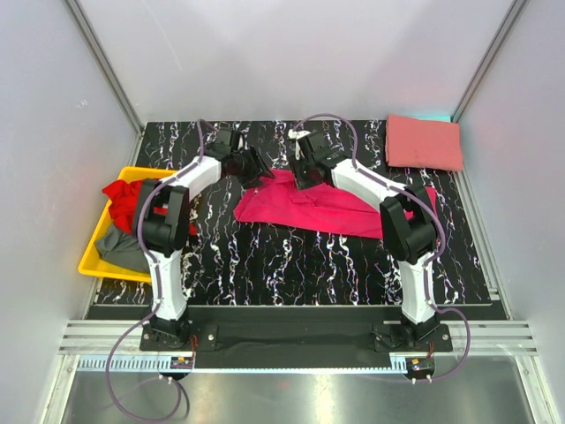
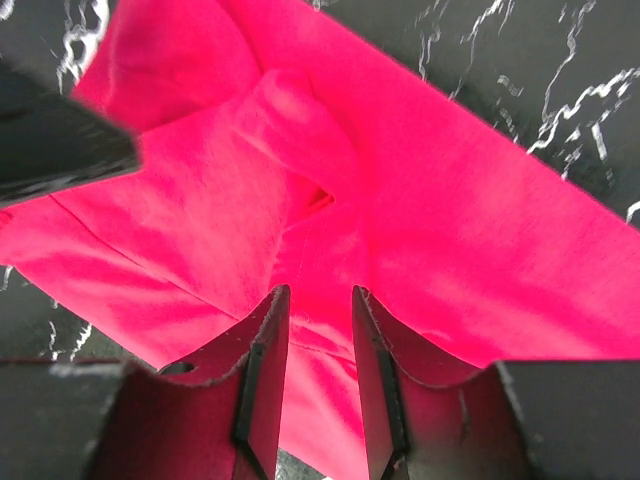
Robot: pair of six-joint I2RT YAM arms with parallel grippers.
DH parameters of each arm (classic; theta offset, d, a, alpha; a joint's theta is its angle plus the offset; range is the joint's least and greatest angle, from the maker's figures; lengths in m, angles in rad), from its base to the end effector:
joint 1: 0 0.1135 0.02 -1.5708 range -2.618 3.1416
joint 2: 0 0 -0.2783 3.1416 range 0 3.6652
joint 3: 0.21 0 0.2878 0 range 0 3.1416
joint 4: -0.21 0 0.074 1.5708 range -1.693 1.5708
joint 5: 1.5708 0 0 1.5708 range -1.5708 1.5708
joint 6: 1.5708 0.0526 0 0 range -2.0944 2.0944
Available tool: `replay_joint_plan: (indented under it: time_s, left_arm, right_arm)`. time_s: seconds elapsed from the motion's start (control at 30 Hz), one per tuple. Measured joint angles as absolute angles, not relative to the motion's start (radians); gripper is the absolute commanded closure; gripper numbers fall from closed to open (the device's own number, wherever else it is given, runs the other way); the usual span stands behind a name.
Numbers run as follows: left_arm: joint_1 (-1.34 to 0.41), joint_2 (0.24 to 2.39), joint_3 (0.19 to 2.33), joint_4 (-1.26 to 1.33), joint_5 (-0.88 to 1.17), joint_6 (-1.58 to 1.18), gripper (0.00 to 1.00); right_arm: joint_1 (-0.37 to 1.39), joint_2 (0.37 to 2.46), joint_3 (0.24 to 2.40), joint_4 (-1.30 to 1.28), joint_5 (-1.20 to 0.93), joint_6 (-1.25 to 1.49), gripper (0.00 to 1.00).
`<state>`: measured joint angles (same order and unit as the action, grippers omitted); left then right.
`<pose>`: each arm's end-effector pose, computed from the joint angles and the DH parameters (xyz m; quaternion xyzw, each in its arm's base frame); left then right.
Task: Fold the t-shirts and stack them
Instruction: Fold the tshirt
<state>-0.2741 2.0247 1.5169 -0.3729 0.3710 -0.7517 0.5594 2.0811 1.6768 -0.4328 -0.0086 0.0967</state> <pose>0.4718 -0.1525 0.1843 -0.1582 0.9134 -0.3144 0.2045 0.4431 0.2780 0.2068 -0.2155 0.9082 0.1194 0.3383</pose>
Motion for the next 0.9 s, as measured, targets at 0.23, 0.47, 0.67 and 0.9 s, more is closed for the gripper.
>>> replay_joint_plan:
  time_s: [0.23,0.47,0.67,0.9]
  left_arm:
    - [-0.291,2.135,1.549,-0.295,0.443,-0.83,0.46]
    - [-0.3,2.183,1.615,-0.296,0.444,-0.855,0.46]
    - [-0.3,2.186,1.644,-0.298,0.433,-0.865,0.46]
    - [-0.305,2.21,1.655,-0.306,0.421,-0.874,0.46]
  right_arm:
    - [0.577,2.078,1.61,-0.384,-0.009,0.086,0.65]
    - [0.605,2.078,1.593,-0.324,-0.009,0.055,0.65]
    - [0.621,2.079,1.574,-0.306,0.001,0.045,0.64]
    - [0.628,2.079,1.56,-0.287,0.047,0.038,0.64]
